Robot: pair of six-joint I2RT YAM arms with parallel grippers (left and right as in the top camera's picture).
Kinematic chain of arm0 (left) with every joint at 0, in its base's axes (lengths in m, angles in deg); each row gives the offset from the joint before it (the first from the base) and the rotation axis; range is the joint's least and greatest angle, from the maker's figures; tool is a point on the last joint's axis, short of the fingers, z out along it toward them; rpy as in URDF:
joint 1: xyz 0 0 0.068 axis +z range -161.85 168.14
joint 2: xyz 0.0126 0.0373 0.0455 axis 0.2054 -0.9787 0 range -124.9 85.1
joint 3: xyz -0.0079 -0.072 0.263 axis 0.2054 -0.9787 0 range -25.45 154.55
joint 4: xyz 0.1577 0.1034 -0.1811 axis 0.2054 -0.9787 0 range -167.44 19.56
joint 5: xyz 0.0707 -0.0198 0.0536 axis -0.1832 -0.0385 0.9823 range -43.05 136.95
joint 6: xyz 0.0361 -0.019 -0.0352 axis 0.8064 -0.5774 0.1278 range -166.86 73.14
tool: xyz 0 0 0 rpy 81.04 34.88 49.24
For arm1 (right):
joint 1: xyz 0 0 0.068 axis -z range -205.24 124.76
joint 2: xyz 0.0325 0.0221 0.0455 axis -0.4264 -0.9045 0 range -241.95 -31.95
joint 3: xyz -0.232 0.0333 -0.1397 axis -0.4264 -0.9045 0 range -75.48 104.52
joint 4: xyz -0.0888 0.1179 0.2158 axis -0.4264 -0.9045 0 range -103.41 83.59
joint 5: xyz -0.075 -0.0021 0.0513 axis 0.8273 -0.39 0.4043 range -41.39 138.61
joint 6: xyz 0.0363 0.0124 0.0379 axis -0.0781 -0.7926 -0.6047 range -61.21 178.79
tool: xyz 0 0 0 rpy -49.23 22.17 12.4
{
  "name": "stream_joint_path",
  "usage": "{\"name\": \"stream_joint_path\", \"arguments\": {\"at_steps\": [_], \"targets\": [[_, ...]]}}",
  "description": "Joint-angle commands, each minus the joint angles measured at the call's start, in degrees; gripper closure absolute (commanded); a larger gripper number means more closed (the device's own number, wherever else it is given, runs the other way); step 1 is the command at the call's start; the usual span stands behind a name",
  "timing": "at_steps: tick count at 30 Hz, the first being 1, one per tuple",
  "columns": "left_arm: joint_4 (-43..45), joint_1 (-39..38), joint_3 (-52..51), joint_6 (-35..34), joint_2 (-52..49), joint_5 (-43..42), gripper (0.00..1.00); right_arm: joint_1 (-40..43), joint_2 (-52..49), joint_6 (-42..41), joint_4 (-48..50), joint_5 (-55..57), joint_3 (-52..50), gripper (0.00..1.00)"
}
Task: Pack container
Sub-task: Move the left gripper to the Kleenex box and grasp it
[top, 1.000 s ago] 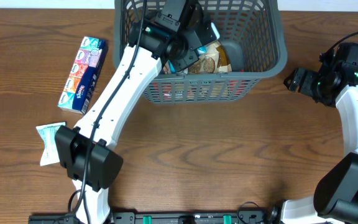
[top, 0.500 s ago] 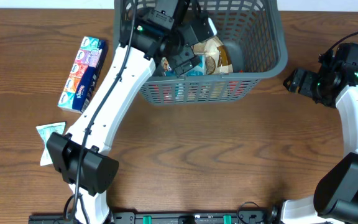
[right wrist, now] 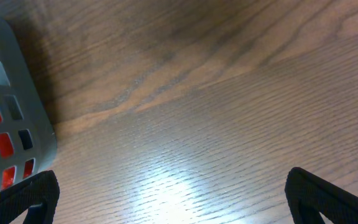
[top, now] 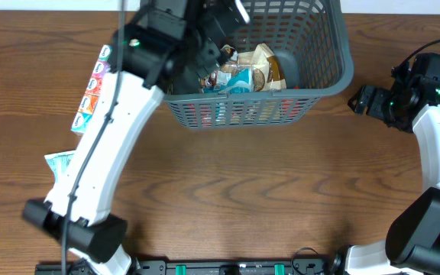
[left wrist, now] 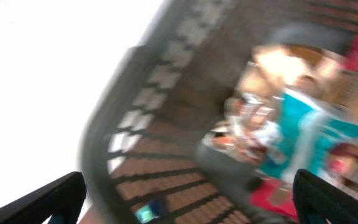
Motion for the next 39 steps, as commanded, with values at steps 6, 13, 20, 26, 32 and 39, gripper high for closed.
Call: {"name": "stream_joint_path", "arguments": {"at_steps": [6, 13, 20, 26, 32, 39], "targets": [[1.3, 11.5, 1.4, -15.8, 7.5, 16.2, 0.01, -0.2, 0.0, 1.9, -0.1, -0.2, -0.2, 0.01], [-12.3, 23.6, 1.4, -31.8, 9.9, 12.9, 0.01, -0.2, 0.0, 2.7, 0.2, -0.2, -0.2, 0.01], [-12.8, 29.1, 1.2, -33.2, 5.1, 8.9, 0.02, -0.2, 0.0, 2.7, 0.8, -0.2, -0.2, 0.01], [-7.5, 29.7, 1.2, -30.4, -2.8, 7.9, 0.06, -0.2, 0.0, 2.7, 0.5, -0.3, -0.2, 0.01], [-9.1, 31.3, 1.2, -30.2, -11.2, 2.1, 0.06, -0.2, 0.0, 2.7, 0.0, -0.3, -0.2, 0.01], [-13.9, 33.8, 1.2, -26.1, -18.9, 0.1, 0.02, -0.2, 0.0, 2.7, 0.0, -0.3, -0.2, 0.01]]}}
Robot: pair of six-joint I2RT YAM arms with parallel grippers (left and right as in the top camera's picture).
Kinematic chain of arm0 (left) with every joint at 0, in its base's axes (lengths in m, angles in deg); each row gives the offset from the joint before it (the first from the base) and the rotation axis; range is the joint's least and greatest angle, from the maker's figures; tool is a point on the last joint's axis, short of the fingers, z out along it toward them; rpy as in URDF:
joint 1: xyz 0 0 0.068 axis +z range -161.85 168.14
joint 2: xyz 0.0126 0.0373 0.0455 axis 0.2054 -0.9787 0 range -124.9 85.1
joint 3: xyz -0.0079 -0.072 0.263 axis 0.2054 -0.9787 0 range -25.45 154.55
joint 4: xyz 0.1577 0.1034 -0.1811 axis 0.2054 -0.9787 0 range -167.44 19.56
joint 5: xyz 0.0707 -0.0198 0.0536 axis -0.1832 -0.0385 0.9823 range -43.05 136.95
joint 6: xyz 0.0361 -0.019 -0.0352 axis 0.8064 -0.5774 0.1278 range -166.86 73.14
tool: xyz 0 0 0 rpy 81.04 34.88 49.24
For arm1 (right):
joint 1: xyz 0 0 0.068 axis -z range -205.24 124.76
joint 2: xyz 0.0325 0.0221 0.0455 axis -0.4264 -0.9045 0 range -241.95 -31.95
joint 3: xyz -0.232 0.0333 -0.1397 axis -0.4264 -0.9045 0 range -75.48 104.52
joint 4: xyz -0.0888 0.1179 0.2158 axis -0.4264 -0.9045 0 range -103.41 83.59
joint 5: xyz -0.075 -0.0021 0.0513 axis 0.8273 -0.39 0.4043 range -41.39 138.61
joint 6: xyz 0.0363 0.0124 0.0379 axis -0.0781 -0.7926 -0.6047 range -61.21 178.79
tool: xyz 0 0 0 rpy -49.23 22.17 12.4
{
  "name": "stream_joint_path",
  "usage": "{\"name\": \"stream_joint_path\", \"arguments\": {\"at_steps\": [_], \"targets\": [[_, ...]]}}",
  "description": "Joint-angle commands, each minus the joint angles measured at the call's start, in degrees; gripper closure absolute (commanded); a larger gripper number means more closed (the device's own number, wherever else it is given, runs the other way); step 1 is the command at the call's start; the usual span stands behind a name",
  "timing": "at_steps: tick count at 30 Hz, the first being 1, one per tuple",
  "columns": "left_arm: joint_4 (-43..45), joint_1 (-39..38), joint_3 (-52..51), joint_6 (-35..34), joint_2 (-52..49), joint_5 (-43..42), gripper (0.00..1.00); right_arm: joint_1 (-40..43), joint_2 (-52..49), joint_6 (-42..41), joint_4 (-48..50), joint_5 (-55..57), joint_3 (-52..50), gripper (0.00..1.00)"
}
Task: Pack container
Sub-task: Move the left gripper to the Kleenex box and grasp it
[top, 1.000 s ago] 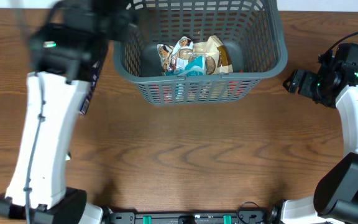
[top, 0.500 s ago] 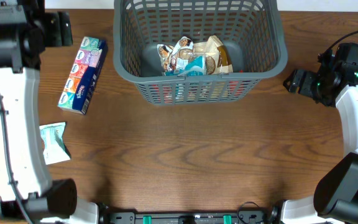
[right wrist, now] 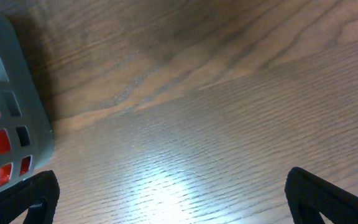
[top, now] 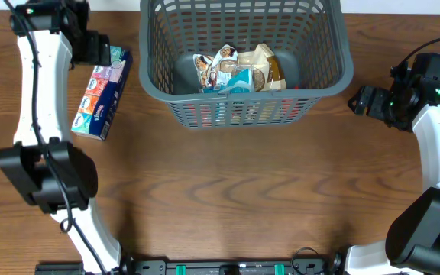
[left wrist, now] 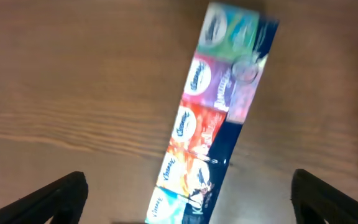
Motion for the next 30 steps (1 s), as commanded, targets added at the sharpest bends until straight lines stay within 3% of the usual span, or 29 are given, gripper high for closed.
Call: {"name": "stream_joint_path", "arguments": {"at_steps": [1, 17, 30], "targets": [[-1.6, 1.6, 0.9, 3.6, -2.5, -1.7, 0.00, -0.2, 0.0, 0.9, -0.1, -0.2, -0.2, 0.01], [-3.4, 2.8, 0.9, 7.5, -12.7, -4.8, 0.01, -0.2, 0.0, 0.9, 0.6, -0.2, -0.2, 0.01], [0.8, 2.9, -0.6, 11.9, -13.4, -4.7, 0.01, -0.2, 0.0, 0.9, 0.5, -0.2, -0.2, 0.01]]}}
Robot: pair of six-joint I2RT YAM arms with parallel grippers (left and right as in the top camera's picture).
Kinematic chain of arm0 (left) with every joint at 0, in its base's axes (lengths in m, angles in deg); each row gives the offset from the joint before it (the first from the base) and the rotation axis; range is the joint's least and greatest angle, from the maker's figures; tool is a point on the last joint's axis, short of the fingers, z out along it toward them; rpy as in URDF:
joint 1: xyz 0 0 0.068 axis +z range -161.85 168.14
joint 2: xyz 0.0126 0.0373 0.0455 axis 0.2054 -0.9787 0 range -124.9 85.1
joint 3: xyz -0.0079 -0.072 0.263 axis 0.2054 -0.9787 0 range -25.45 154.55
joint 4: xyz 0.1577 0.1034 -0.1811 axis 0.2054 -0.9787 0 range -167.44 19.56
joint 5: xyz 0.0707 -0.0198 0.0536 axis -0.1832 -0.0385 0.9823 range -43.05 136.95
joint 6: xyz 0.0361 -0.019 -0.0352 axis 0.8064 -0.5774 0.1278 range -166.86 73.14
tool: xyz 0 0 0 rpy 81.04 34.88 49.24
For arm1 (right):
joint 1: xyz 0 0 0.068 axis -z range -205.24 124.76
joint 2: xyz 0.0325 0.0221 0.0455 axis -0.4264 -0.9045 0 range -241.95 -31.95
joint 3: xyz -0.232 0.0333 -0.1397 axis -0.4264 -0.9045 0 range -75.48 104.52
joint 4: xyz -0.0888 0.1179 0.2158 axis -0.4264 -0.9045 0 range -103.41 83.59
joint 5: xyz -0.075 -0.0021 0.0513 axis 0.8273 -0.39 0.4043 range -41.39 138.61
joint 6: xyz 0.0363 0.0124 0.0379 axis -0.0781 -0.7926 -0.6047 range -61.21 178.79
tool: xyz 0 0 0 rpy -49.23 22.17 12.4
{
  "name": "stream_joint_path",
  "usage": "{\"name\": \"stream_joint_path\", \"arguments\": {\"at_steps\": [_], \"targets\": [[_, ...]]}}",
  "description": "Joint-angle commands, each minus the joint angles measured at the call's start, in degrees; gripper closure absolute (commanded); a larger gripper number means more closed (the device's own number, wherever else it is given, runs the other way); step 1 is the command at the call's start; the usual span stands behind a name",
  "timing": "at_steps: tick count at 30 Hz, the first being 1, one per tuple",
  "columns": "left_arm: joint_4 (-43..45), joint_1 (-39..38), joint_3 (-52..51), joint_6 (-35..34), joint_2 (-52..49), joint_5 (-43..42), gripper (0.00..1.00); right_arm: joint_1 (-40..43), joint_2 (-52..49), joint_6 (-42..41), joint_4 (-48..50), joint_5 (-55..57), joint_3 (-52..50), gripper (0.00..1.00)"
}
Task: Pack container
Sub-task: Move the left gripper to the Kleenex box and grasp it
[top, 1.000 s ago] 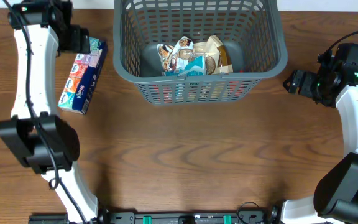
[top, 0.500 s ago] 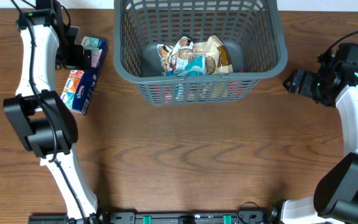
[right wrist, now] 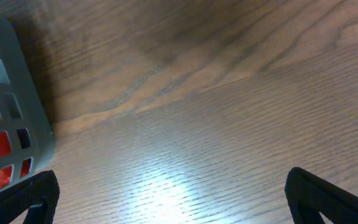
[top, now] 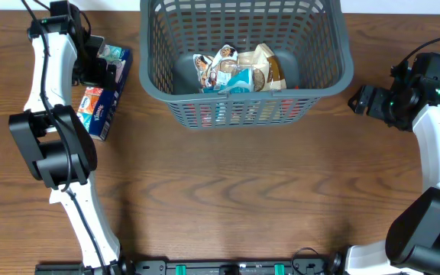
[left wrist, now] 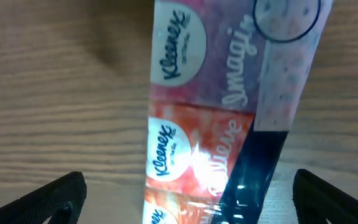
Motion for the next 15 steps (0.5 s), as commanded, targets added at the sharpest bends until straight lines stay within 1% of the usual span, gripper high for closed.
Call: {"name": "stream_joint_path", "arguments": {"at_steps": [1, 9, 15], "targets": [[0.3, 0.0, -0.6, 1.5, -0.5, -0.4, 0.01, -0.2, 0.0, 0.9, 0.1, -0.2, -0.2, 0.01], [-1.4, -0.6, -0.7, 1.6, -4.9, -0.4, 0.01, -0.2, 0.0, 0.9, 0.2, -0.2, -0.2, 0.01], [-0.4, -1.7, -0.7, 1.6, -7.5, -0.4, 0.01, -0.2, 0.0, 0.9, 0.1, -0.2, -0.2, 0.01]]}}
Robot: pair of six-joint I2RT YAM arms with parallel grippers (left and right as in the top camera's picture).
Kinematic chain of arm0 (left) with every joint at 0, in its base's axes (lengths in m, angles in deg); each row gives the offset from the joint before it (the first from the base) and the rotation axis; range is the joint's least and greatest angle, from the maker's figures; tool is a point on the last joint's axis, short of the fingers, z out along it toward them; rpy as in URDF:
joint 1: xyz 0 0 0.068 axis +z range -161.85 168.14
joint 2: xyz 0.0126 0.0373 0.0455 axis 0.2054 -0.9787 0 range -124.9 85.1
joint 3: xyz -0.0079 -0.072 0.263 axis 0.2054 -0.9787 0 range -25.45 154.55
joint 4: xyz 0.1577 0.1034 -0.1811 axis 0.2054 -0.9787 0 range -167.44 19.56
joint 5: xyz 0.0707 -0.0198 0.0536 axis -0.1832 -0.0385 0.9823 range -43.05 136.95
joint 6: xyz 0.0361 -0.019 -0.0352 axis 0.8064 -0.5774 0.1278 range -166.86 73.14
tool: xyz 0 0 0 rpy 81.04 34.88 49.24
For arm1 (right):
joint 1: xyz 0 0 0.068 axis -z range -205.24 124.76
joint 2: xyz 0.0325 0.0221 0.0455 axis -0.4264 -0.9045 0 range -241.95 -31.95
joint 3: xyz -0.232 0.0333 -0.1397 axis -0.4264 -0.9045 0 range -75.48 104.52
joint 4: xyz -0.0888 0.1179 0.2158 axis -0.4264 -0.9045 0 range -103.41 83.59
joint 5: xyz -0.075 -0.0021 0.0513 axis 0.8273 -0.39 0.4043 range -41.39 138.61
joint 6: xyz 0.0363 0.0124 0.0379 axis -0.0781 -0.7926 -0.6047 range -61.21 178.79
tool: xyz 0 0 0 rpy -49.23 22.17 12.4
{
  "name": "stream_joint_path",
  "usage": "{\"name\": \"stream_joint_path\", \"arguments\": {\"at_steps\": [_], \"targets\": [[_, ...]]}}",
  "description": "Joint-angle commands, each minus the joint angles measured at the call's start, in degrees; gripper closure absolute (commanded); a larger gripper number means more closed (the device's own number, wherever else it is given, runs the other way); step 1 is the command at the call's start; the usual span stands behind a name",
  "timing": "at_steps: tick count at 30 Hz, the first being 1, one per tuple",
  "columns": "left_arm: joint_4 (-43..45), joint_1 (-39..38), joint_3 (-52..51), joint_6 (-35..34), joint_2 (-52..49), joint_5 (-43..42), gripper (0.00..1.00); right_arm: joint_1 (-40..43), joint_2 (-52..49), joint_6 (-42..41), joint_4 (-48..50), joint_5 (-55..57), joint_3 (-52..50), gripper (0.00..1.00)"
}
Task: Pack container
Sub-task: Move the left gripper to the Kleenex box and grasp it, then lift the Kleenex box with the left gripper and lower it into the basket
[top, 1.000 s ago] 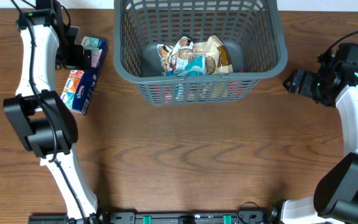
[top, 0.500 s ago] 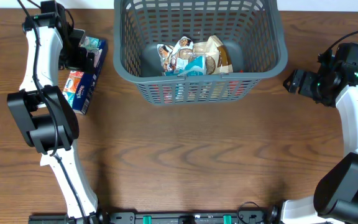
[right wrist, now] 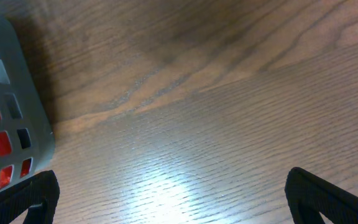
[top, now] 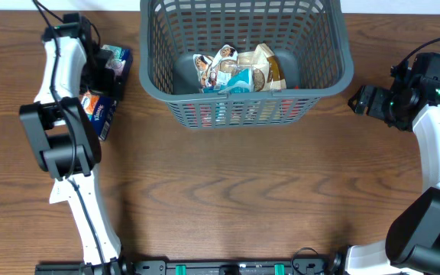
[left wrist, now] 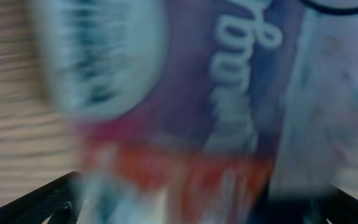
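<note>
A long multicoloured Kleenex tissue pack (top: 98,114) lies on the wooden table left of the grey basket (top: 323,84). My left gripper (top: 101,76) is down over the pack's middle, open. In the left wrist view the blurred pack (left wrist: 185,112) fills the frame, with the left gripper (left wrist: 191,208) standing astride it. Several snack packets (top: 235,70) lie inside the basket. My right gripper (top: 361,99) hangs open over bare wood right of the basket; the right wrist view shows the right gripper (right wrist: 173,196) holding nothing, beside the basket's corner (right wrist: 5,112).
The basket stands at the table's far edge, in the middle. A black rail (top: 228,267) with the arm mounts runs along the front edge. My left arm (top: 59,137) stretches up the left side of the table.
My left gripper has come lower and closer onto the tissue pack, which now fills the blurred wrist view. The pack, the basket and my right arm have not moved.
My left gripper was first over the basket, open, above the snack packets. Then it was left of the basket above the tissue pack. It stood closer over the pack's middle after that, and now sits right down around it. My right arm stayed still.
</note>
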Motion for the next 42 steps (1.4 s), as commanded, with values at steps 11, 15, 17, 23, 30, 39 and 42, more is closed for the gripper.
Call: {"name": "stream_joint_path", "arguments": {"at_steps": [11, 15, 17, 23, 30, 39, 42], "targets": [[0.3, -0.8, -1.0, 0.6, -2.2, -0.3, 0.49, -0.2, 0.0, 0.9, 0.0, -0.2, -0.2, 0.01], [0.2, -0.8, -1.0, -4.8, -2.2, -0.3, 0.78, -0.2, 0.0, 0.9, -0.1, -0.2, -0.2, 0.01], [0.2, -0.8, -1.0, -7.1, -2.2, -0.3, 0.85, -0.2, 0.0, 0.9, -0.1, -0.2, -0.2, 0.01], [-3.3, -1.0, -0.8, -11.3, -1.3, -0.4, 0.83, -0.2, 0.0, 0.9, -0.1, -0.2, -0.2, 0.01], [-4.5, -0.9, -0.7, -12.4, 7.7, -2.6, 0.91, -0.2, 0.0, 0.9, 0.1, -0.2, -0.2, 0.01], [0.7, -1.2, -0.7, -12.3, 28.3, -7.8, 0.94, -0.2, 0.0, 1.1, 0.3, -0.2, -0.2, 0.01], [2.9, -2.3, -0.7, -12.2, 34.4, -7.8, 0.94, -0.2, 0.0, 1.1, 0.3, -0.2, -0.2, 0.01]]}}
